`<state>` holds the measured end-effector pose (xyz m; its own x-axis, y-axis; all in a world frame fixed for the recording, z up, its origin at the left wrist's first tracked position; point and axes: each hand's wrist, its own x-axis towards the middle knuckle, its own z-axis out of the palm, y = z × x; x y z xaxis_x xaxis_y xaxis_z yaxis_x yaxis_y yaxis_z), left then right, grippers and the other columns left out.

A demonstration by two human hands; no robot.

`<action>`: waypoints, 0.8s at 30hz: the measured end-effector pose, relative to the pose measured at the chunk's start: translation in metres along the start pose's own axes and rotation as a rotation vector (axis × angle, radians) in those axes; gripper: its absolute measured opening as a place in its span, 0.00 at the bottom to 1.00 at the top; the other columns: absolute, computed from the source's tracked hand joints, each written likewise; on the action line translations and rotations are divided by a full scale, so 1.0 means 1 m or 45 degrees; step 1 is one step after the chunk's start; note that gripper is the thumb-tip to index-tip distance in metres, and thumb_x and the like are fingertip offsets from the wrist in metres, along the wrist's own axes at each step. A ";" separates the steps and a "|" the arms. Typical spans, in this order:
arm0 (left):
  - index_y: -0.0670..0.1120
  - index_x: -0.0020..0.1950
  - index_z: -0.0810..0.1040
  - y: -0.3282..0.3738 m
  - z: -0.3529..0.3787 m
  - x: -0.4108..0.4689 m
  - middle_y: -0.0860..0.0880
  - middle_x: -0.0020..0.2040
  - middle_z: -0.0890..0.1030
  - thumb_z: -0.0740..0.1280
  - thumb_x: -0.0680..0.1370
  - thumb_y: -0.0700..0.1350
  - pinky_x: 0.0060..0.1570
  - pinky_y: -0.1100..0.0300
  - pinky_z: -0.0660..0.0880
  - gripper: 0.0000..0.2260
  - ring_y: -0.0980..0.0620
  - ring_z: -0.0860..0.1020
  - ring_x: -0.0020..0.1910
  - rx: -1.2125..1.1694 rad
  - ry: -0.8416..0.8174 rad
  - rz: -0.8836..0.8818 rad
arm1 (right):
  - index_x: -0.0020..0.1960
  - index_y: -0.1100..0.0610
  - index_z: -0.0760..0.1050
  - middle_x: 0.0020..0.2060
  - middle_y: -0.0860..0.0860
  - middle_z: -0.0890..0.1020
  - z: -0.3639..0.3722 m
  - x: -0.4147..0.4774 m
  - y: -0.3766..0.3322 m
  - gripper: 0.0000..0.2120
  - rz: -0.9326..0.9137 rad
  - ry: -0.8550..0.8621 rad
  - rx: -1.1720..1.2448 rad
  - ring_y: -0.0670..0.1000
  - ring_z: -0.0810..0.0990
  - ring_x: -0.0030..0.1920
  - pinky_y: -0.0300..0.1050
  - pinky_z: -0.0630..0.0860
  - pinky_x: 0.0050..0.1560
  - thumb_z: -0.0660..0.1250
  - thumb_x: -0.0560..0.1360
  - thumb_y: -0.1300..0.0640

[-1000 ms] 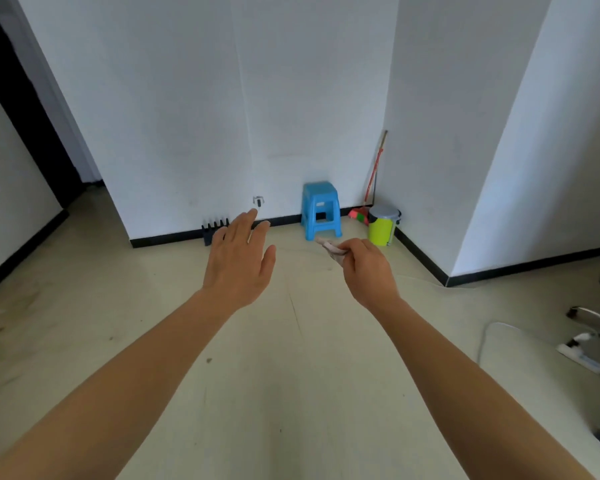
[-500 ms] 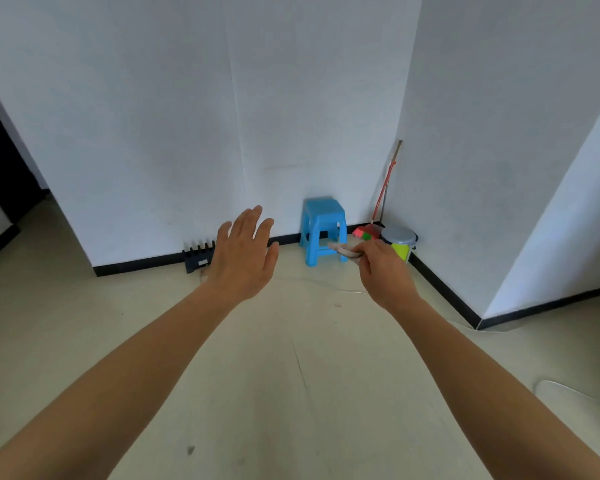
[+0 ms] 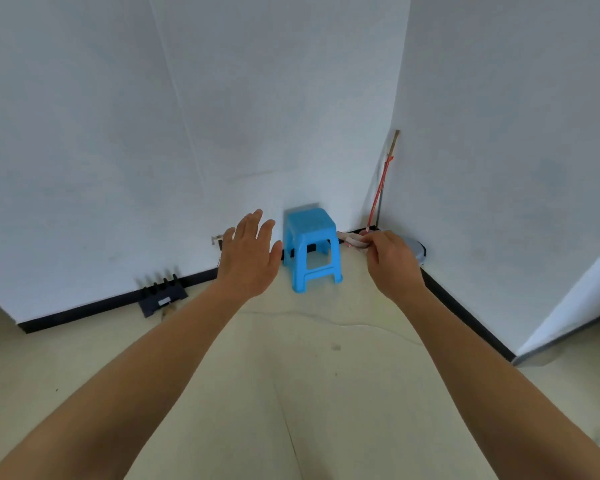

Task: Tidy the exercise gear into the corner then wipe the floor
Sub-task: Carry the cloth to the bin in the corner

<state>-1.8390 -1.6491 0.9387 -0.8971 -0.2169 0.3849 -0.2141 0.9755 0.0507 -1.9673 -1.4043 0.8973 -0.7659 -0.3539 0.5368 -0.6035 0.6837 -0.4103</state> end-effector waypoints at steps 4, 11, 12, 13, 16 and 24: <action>0.47 0.78 0.59 -0.036 0.023 0.100 0.44 0.80 0.54 0.50 0.84 0.54 0.76 0.45 0.53 0.24 0.46 0.53 0.79 0.022 -0.044 -0.026 | 0.53 0.61 0.78 0.46 0.56 0.81 0.048 0.115 0.008 0.09 0.031 -0.016 0.061 0.56 0.78 0.46 0.50 0.74 0.45 0.60 0.79 0.64; 0.46 0.77 0.63 -0.122 0.112 0.264 0.43 0.80 0.57 0.52 0.83 0.54 0.75 0.43 0.56 0.23 0.45 0.56 0.78 0.024 -0.027 -0.049 | 0.54 0.60 0.78 0.47 0.54 0.80 0.175 0.283 0.029 0.09 -0.010 -0.106 0.105 0.53 0.75 0.46 0.44 0.68 0.44 0.60 0.80 0.63; 0.46 0.77 0.62 -0.134 0.128 0.289 0.44 0.80 0.56 0.51 0.84 0.54 0.75 0.43 0.56 0.24 0.45 0.55 0.79 0.024 -0.043 -0.049 | 0.54 0.60 0.78 0.47 0.54 0.80 0.197 0.304 0.035 0.09 -0.002 -0.108 0.103 0.54 0.76 0.47 0.45 0.69 0.44 0.60 0.79 0.63; 0.47 0.78 0.61 -0.145 0.146 0.315 0.44 0.80 0.55 0.51 0.84 0.55 0.75 0.44 0.55 0.24 0.46 0.54 0.79 0.028 -0.064 -0.041 | 0.54 0.60 0.78 0.47 0.55 0.80 0.219 0.326 0.041 0.09 0.010 -0.119 0.097 0.54 0.77 0.47 0.46 0.70 0.44 0.60 0.79 0.63; 0.47 0.79 0.58 -0.176 0.187 0.397 0.45 0.81 0.52 0.49 0.84 0.55 0.76 0.45 0.54 0.24 0.46 0.52 0.79 0.023 -0.126 0.000 | 0.54 0.59 0.78 0.47 0.54 0.80 0.271 0.389 0.060 0.09 0.058 -0.153 0.047 0.55 0.77 0.48 0.48 0.72 0.45 0.60 0.80 0.63; 0.47 0.79 0.56 -0.204 0.264 0.604 0.45 0.81 0.51 0.48 0.84 0.55 0.76 0.45 0.52 0.25 0.46 0.50 0.79 -0.001 -0.229 0.165 | 0.55 0.59 0.79 0.49 0.54 0.81 0.321 0.523 0.137 0.09 0.294 -0.040 -0.044 0.55 0.78 0.50 0.46 0.72 0.45 0.61 0.79 0.63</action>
<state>-2.4394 -1.9885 0.9179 -0.9715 -0.0929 0.2179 -0.0925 0.9956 0.0120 -2.5218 -1.7010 0.8855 -0.8897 -0.2044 0.4083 -0.4036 0.7701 -0.4940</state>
